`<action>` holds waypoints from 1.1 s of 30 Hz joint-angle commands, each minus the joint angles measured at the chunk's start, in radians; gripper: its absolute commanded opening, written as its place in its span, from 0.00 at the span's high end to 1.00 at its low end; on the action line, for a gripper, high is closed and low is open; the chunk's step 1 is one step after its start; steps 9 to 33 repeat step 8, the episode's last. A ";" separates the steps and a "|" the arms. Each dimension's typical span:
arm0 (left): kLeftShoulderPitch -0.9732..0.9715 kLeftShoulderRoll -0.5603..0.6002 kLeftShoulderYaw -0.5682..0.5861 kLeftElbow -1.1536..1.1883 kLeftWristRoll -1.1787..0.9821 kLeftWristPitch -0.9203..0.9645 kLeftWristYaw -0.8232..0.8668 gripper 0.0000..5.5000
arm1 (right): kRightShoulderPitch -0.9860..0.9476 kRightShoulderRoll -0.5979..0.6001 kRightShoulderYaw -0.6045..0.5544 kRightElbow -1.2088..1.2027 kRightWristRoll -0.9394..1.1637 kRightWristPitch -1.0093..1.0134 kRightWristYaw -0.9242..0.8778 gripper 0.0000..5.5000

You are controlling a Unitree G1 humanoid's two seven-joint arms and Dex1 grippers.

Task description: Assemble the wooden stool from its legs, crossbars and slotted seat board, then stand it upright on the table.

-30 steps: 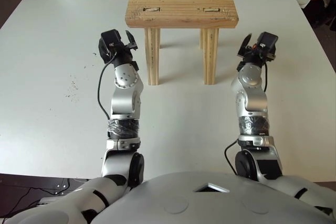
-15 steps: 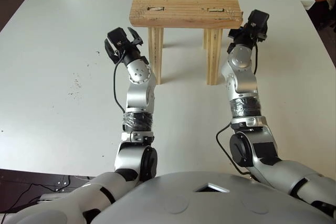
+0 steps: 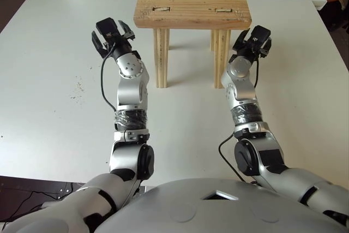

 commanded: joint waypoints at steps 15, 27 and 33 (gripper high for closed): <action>-0.040 -0.032 0.077 0.025 -0.060 -0.132 0.043 0.21 | -0.074 0.041 -0.036 0.004 0.057 -0.066 -0.020 0.31; -0.040 -0.032 0.077 0.025 -0.060 -0.132 0.043 0.21 | -0.074 0.041 -0.036 0.004 0.057 -0.066 -0.020 0.31; -0.040 -0.032 0.077 0.025 -0.060 -0.132 0.043 0.21 | -0.074 0.041 -0.036 0.004 0.057 -0.066 -0.020 0.31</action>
